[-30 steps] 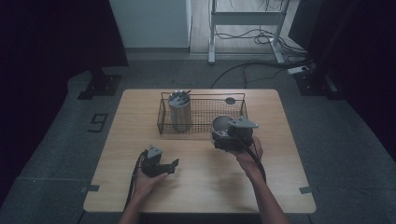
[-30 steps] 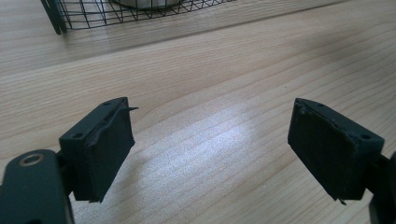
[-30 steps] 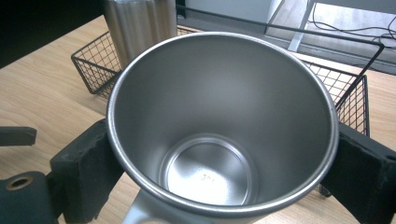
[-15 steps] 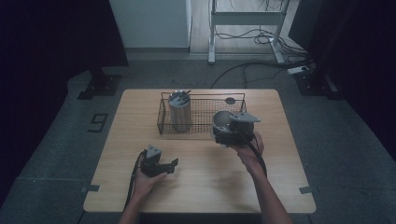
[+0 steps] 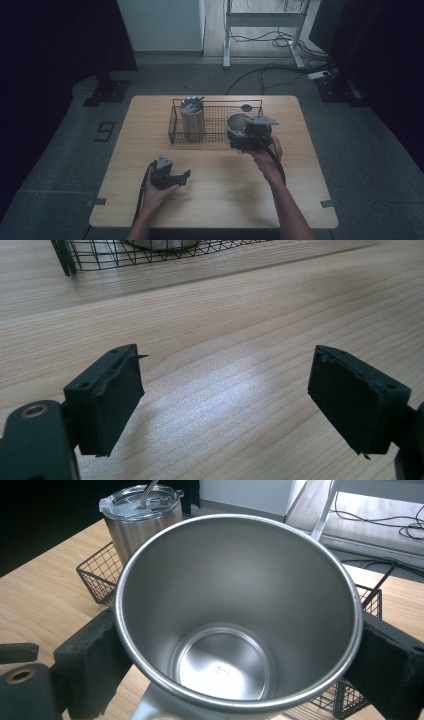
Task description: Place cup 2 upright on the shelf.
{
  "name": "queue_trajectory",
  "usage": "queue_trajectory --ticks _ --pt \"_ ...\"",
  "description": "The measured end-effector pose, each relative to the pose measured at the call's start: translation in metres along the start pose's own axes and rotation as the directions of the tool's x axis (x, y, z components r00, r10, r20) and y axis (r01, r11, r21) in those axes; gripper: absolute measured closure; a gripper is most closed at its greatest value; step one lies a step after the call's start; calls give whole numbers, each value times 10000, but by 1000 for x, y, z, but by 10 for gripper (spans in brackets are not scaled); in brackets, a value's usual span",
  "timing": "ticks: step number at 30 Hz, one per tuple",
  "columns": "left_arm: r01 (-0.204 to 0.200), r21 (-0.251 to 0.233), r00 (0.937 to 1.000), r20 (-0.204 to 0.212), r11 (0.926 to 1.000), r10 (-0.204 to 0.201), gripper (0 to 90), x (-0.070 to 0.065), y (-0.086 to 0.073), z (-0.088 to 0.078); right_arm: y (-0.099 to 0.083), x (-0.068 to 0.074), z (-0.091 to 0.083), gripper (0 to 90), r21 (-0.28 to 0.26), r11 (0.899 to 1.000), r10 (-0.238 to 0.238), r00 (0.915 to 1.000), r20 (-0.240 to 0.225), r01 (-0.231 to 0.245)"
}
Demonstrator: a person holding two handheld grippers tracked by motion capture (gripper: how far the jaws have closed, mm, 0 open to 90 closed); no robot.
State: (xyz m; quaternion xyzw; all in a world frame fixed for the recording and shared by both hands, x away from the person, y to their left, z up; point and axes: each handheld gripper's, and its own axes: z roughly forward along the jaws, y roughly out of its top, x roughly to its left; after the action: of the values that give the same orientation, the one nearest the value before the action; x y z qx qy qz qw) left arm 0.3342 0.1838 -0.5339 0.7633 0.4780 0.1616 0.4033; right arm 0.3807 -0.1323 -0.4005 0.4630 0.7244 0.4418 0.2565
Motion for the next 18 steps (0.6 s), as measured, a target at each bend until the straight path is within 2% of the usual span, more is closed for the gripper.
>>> queue_trajectory --ticks 11,18 --pt "38 -13 10000 -18 10000 -38 145 1 0 -1 10 -4 6 74 19 10000 -46 10000 -62 46" --pt "62 -147 10000 -41 9999 -63 146 2 0 -2 17 -12 14 74 50 9998 192 9998 -53 -191"
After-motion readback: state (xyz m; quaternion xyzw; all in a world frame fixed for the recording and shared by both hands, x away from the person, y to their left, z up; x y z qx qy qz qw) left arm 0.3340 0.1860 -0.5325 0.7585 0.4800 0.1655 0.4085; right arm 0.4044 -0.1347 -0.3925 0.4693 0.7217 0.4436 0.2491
